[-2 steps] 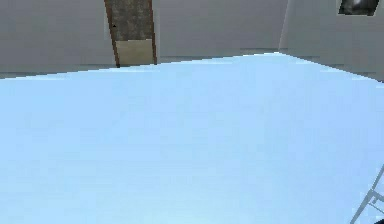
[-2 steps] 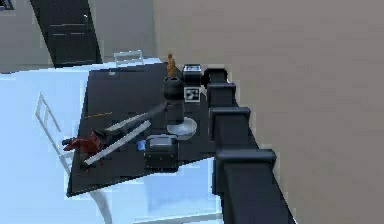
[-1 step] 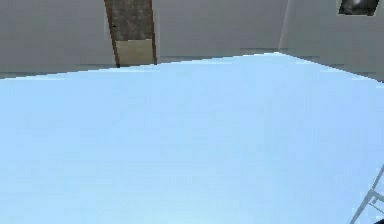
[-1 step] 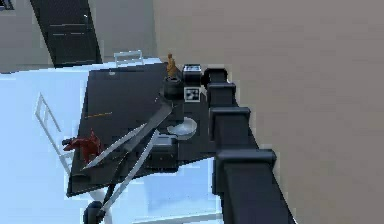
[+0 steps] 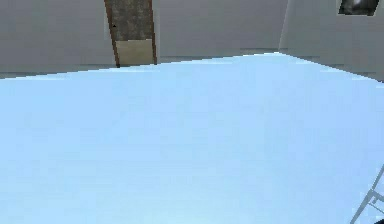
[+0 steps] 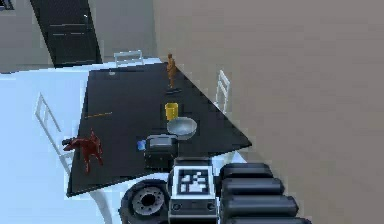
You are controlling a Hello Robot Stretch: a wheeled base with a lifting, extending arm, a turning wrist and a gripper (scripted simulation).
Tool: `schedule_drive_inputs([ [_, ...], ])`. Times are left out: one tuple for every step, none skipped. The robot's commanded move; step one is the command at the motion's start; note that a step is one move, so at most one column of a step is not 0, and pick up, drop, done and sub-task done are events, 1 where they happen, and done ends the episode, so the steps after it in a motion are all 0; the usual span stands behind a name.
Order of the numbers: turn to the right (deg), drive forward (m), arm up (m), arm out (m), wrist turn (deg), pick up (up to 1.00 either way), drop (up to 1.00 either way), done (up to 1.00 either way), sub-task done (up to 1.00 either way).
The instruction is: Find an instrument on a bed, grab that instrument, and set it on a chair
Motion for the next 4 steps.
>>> schedule_drive_inputs([
  [0.0, 0.0, 0.0, 0.4, 0.0, 0.0, 0.0, 0.0, 0.0],
  [0.0, 0.0, 0.0, 0.0, 45.0, 0.0, 0.0, 0.0, 0.0],
  [0.0, 0.0, 0.0, 0.0, 45.0, 0.0, 0.0, 0.0, 0.0],
  [0.0, 0.0, 0.0, 0.0, 21.0, 0.0, 0.0, 0.0, 0.0],
])
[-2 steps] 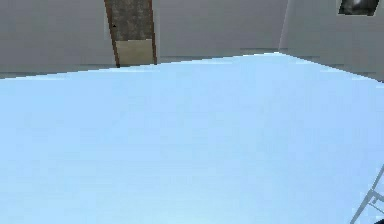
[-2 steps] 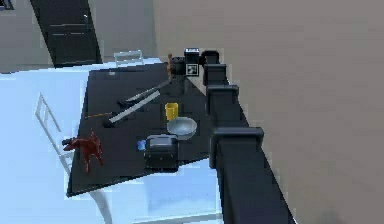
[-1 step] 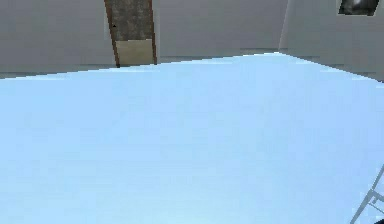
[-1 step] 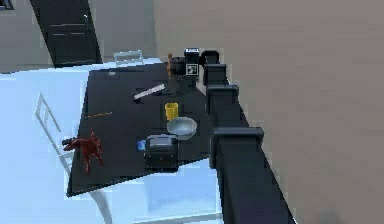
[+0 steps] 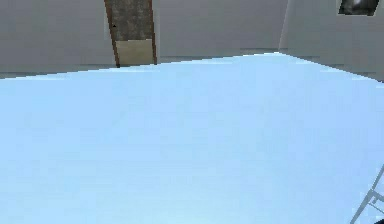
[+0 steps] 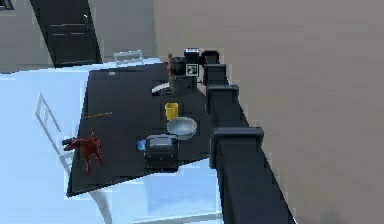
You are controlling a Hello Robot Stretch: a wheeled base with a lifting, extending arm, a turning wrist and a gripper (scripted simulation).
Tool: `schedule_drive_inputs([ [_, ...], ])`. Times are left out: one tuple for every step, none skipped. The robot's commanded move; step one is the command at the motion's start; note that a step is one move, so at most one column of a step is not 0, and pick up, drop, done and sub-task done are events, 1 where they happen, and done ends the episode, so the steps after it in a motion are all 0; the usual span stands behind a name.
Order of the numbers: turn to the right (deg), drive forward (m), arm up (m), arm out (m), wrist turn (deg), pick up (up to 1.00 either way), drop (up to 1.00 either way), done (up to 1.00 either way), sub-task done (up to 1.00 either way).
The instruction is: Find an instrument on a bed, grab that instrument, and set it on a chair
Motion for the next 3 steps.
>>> schedule_drive_inputs([
  [0.0, 0.0, -0.1, 0.0, 0.0, 0.0, 0.0, 0.0, 0.0],
  [0.0, 0.0, -0.32, 0.0, 0.0, 0.0, 0.0, 0.0, 0.0],
  [0.0, 0.0, 0.0, 0.0, 0.0, 1.0, 0.0, 0.0, 0.0],
])
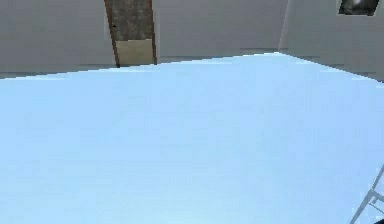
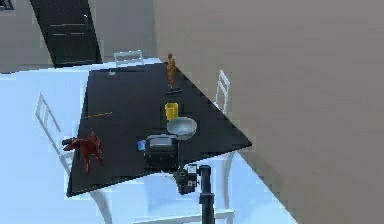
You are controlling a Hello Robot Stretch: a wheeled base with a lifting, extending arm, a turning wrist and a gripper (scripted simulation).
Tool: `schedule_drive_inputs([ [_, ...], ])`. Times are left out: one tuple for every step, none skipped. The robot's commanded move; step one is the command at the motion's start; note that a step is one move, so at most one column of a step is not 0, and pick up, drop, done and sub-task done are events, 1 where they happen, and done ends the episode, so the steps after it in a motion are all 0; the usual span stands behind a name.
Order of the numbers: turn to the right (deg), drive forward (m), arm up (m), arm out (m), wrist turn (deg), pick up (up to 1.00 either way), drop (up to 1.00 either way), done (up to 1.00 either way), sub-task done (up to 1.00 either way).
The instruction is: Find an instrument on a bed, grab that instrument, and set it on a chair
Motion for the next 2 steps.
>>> schedule_drive_inputs([
  [0.0, 0.0, 0.1, 0.0, 0.0, 0.0, 0.0, 0.0, 0.0],
  [0.0, 0.0, 0.32, 0.0, 0.0, 0.0, 0.0, 0.0, 0.0],
])
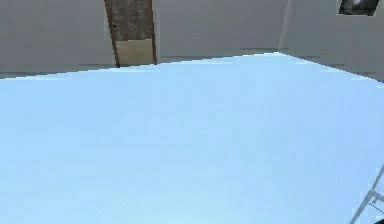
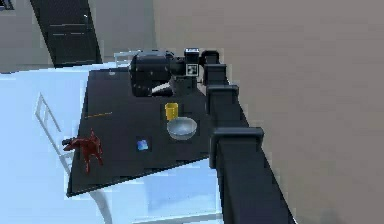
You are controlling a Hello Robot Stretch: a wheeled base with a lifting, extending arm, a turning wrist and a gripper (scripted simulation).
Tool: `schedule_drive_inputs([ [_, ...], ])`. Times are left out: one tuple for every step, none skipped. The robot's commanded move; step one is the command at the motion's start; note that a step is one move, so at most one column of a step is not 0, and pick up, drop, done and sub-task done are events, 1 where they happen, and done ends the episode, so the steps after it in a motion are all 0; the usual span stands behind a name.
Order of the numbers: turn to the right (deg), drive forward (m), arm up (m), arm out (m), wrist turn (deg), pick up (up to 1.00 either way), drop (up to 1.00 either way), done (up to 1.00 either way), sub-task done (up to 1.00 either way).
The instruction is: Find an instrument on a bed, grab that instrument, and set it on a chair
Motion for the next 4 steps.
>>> schedule_drive_inputs([
  [0.0, 0.0, 0.0, 0.0, -45.0, 0.0, 0.0, 0.0, 0.0],
  [0.0, 0.0, 0.0, 0.0, -45.0, 0.0, 0.0, 0.0, 0.0],
  [0.0, 0.0, 0.0, 0.0, -21.0, 0.0, 0.0, 0.0, 0.0],
  [0.0, 0.0, 0.0, -0.4, 0.0, 0.0, 0.0, 0.0, 0.0],
])
